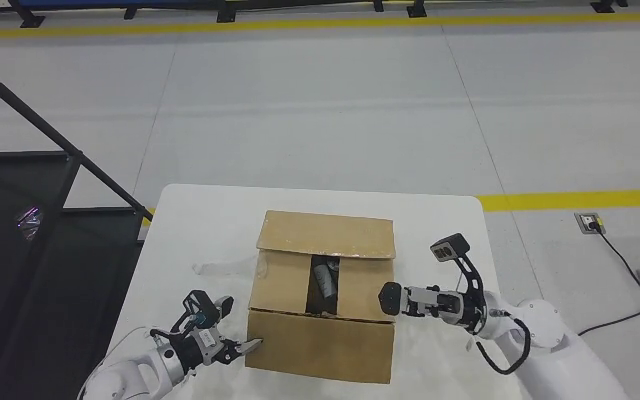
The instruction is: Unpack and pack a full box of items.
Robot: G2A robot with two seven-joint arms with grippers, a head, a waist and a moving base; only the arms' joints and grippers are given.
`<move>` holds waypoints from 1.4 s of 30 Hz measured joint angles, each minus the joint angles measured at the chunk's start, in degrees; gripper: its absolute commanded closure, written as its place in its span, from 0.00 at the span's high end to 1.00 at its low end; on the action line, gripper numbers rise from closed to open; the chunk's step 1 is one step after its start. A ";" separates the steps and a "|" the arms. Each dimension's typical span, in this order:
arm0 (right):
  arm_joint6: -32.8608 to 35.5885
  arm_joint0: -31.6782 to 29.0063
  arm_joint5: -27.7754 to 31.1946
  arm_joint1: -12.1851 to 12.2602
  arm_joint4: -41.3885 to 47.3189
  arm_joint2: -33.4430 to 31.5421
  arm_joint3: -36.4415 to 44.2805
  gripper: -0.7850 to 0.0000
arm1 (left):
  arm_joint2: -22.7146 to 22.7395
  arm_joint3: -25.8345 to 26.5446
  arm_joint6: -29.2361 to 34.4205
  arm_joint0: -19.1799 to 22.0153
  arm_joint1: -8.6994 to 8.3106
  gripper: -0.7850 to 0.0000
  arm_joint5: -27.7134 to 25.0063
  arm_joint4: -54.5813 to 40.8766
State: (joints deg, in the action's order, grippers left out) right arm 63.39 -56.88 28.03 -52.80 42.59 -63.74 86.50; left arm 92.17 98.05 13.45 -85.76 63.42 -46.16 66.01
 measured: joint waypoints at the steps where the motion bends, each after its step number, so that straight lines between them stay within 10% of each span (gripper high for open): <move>1: 0.00 0.00 0.23 0.00 -0.10 0.00 0.00 1.00 | 0.00 0.00 0.00 0.00 0.00 1.00 0.00 0.00; 12: -12.63 2.89 -10.76 -2.13 -7.78 6.33 -1.65 1.00 | 0.00 0.00 0.00 0.00 0.00 1.00 -0.01 0.00; 30: -36.26 19.19 -6.01 -9.80 -13.99 14.09 -13.19 1.00 | 0.00 0.00 0.00 0.00 0.00 1.00 -0.01 0.00; 42: -53.08 33.20 -17.34 -17.70 -21.92 23.45 -30.88 1.00 | 0.00 0.00 0.00 0.00 0.00 1.00 -0.01 0.00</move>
State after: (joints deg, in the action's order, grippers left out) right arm 10.31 -23.68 10.69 -70.50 20.67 -40.29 55.62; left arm 92.17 98.06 13.45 -85.76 63.42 -46.16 66.01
